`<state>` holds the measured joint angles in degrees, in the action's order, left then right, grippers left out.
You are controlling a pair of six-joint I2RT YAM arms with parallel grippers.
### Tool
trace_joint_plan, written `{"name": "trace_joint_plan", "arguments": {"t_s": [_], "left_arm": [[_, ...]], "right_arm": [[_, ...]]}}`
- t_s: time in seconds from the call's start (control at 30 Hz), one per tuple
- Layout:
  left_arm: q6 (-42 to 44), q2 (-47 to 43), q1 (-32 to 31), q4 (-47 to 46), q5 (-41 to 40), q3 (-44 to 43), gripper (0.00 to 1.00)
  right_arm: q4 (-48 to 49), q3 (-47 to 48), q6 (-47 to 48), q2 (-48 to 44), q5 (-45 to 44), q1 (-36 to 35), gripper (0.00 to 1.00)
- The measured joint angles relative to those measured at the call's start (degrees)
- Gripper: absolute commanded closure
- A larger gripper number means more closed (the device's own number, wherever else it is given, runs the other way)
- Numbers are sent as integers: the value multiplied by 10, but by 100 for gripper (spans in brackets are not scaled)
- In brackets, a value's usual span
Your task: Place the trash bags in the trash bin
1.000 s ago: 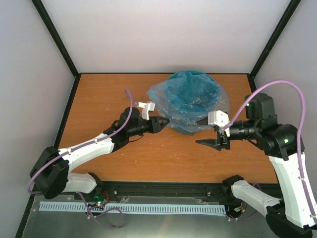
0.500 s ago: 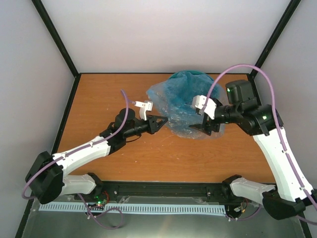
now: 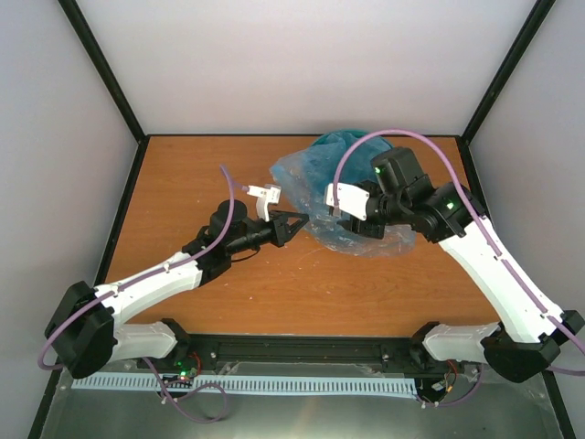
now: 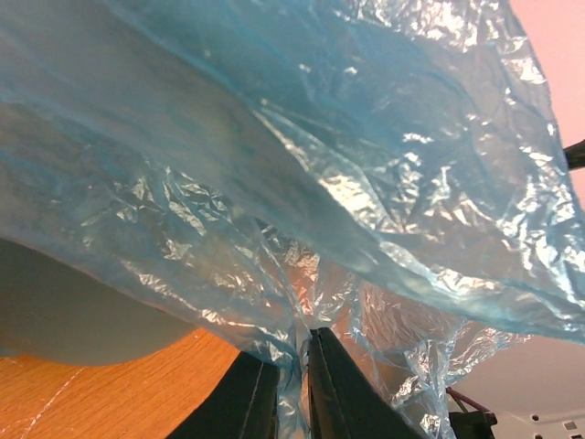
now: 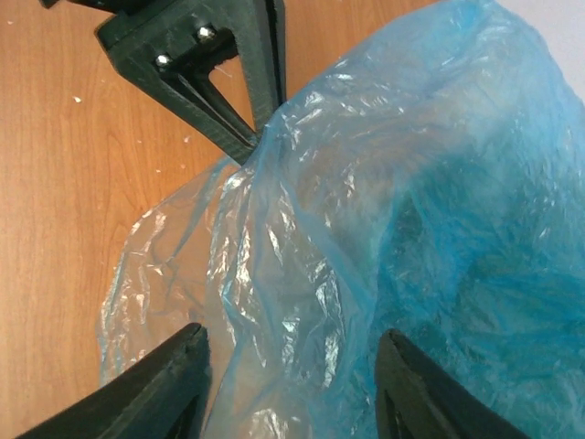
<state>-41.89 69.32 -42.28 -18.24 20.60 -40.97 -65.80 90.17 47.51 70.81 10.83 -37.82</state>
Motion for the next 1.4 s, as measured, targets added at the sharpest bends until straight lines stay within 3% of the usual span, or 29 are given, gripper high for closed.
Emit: {"name": "trace_joint_plan", "arguments": {"t_s": [0.1, 0.17, 0.37, 0.6, 0.97, 1.4], "left_arm": [[0, 0, 0, 0, 0, 0, 94], [0, 0, 0, 0, 0, 0, 99], [12, 0, 0, 3, -16, -1, 99], [49, 42, 0, 49, -74, -64, 99], [78, 128, 26, 104, -87, -180, 99], [120, 174, 72, 180, -111, -269, 99]], "right_arm": [[2, 1, -9, 5, -28, -5, 87], [5, 5, -15, 8, -47, -5, 97], [35, 57, -55, 35, -92, 16, 97], [112, 82, -104, 68, -56, 196, 97], [201, 84, -187, 142, 15, 338, 97], [252, 127, -217, 261, 33, 382, 96]]}}
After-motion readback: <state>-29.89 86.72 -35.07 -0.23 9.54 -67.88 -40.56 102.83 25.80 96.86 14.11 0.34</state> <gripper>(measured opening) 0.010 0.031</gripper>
